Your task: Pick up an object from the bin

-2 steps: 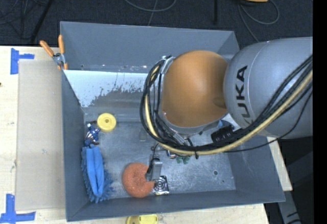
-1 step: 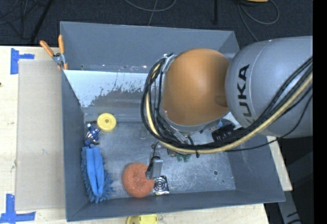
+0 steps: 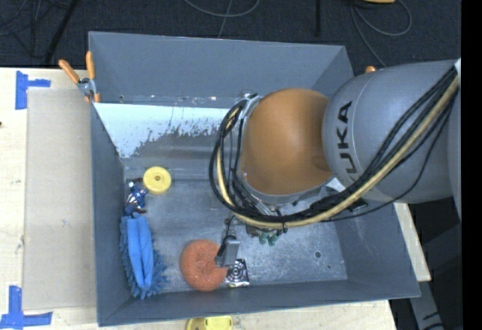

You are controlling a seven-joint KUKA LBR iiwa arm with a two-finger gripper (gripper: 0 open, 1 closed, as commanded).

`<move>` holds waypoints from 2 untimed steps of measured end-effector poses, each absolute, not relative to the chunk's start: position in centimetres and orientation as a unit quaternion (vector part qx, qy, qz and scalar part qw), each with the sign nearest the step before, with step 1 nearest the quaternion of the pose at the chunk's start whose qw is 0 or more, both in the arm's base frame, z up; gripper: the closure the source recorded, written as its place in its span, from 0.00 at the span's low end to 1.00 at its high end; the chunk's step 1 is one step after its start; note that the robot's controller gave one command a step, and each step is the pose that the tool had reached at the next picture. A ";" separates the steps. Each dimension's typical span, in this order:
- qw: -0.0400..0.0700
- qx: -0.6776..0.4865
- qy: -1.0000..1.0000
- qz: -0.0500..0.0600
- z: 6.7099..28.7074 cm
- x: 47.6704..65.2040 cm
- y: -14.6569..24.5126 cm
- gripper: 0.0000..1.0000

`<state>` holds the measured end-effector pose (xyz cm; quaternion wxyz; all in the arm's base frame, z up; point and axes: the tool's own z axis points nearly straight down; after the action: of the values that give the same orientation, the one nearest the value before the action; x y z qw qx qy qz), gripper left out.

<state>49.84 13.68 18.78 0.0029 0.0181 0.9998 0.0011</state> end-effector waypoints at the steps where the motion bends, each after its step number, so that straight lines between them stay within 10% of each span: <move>1: -0.002 0.019 1.000 -0.001 14.8 48.2 14.2 0.00; 2: 0.001 0.018 1.000 0.001 11.4 48.6 13.5 0.00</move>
Offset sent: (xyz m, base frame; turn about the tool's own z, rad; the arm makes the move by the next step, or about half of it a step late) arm -0.0105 -0.0100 -0.0935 0.0017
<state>48.60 13.49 11.41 0.0007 0.0181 0.9998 0.0005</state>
